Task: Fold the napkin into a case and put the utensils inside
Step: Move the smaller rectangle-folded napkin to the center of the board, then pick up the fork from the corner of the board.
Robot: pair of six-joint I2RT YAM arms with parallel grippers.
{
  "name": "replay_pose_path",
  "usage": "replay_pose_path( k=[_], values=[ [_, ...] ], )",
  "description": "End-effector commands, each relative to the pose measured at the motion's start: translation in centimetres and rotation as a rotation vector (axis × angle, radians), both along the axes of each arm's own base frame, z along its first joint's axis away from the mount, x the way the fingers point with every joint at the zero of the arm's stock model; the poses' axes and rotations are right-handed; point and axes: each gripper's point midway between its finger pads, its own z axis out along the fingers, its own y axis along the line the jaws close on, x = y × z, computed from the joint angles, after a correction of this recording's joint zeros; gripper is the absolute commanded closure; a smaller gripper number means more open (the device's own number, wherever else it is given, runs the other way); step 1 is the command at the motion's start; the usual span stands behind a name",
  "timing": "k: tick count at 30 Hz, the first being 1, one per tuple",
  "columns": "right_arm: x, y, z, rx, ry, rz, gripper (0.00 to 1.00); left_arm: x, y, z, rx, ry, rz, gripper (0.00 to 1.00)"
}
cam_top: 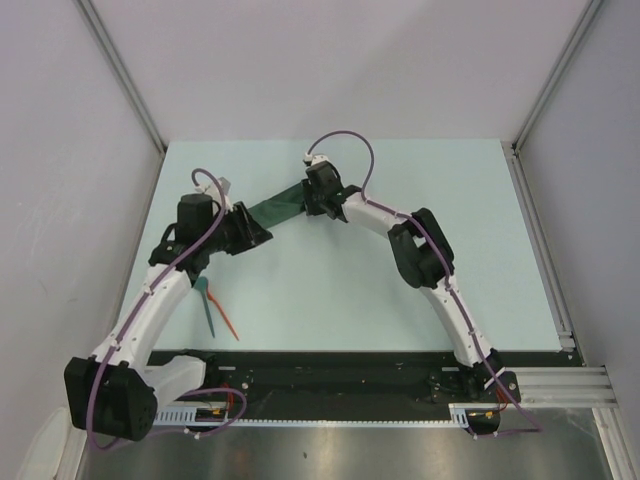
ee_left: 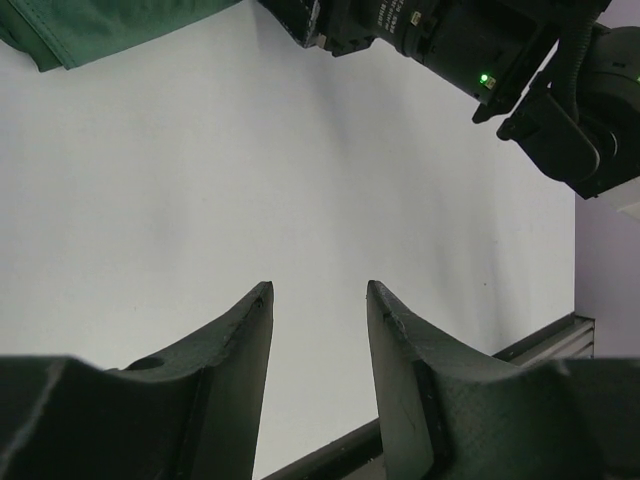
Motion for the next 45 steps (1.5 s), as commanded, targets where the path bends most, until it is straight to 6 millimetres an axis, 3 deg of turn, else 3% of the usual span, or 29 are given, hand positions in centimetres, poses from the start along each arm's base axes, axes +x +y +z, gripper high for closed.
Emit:
replay_pose_path(
  k=[1, 4, 7, 8, 10, 11, 12, 13, 17, 18, 19, 22, 25, 26, 28, 29, 34, 40, 43, 45],
  values=[
    [-1.8, 1.4, -1.3, 0.017, 0.129, 0.032, 0.64, 1.5, 1.1, 1.9, 0.006, -0.05, 0.005, 0.52],
    [-2.0, 1.0, -0.6, 0.042, 0.145, 0.028, 0.64, 2.1, 1.5, 1.5, -0.002, -0.039, 0.016, 0.52],
    [-2.1, 0.0, 1.4, 0.047, 0.153, 0.011, 0.63, 3.1, 3.0, -0.3, 0.01, 0.047, 0.094, 0.48],
    [-2.5, 0.0, 3.3, 0.071, 0.149, 0.029, 0.62, 2.8, 4.1, -1.7, 0.028, 0.119, 0.147, 0.46],
    [-3.4, -0.9, 4.3, 0.078, 0.169, 0.046, 0.56, 2.9, 5.6, -3.9, 0.056, 0.223, 0.247, 0.43],
    [-3.6, -1.3, 7.0, 0.097, 0.133, 0.065, 0.52, 2.3, 7.2, -5.2, 0.108, 0.282, 0.316, 0.41],
    [-4.6, -1.8, 6.6, 0.083, 0.151, 0.077, 0.42, 2.0, 7.8, -6.0, 0.125, 0.321, 0.346, 0.4],
    [-5.2, -2.2, 7.1, 0.082, 0.158, 0.093, 0.38, 1.8, 8.5, -6.6, 0.152, 0.357, 0.376, 0.4],
    [-8.4, -4.5, 9.9, 0.074, 0.162, 0.138, 0.29, -0.6, 11.9, -9.5, 0.293, 0.503, 0.511, 0.4],
    [-9.3, -4.7, 12.4, 0.102, 0.12, 0.163, 0.28, -0.8, 12.2, -9.8, 0.307, 0.517, 0.533, 0.4],
    [-11.4, -5.3, 10.9, 0.103, 0.172, 0.193, 0.28, -2.0, 12.6, -10.5, 0.333, 0.568, 0.55, 0.4],
    [-15.1, -6.1, 11.7, 0.169, 0.186, 0.254, 0.27, -3.8, 13.7, -12.4, 0.391, 0.664, 0.618, 0.42],
    [-17.3, -6.7, 13.2, 0.218, 0.182, 0.281, 0.26, -6.0, 14.7, -13.7, 0.439, 0.723, 0.692, 0.46],
    [-18.2, -7.2, 12.3, 0.213, 0.204, 0.282, 0.26, -6.7, 15.0, -14.0, 0.453, 0.732, 0.715, 0.45],
    [-18.9, -7.5, 13.3, 0.234, 0.188, 0.299, 0.26, -7.8, 15.6, -14.8, 0.467, 0.728, 0.758, 0.45],
    [-19.5, -7.7, 12.9, 0.232, 0.195, 0.306, 0.26, -8.0, 15.4, -15.2, 0.455, 0.733, 0.758, 0.45],
    [-20.3, -8.4, 13.1, 0.235, 0.185, 0.32, 0.26, -8.5, 14.0, -17.6, 0.433, 0.77, 0.743, 0.47],
    [-20.9, -9.3, 12.9, 0.241, 0.167, 0.288, 0.23, -8.9, 14.0, -19.6, 0.487, 0.828, 0.72, 0.48],
    [-20.2, -9.2, 12.7, 0.273, 0.186, 0.27, 0.23, -8.9, 13.5, -19.9, 0.473, 0.83, 0.708, 0.52],
    [-19.9, -9.2, 12.9, 0.287, 0.193, 0.262, 0.2, -8.9, 13.4, -20.0, 0.463, 0.821, 0.702, 0.61]
  ],
)
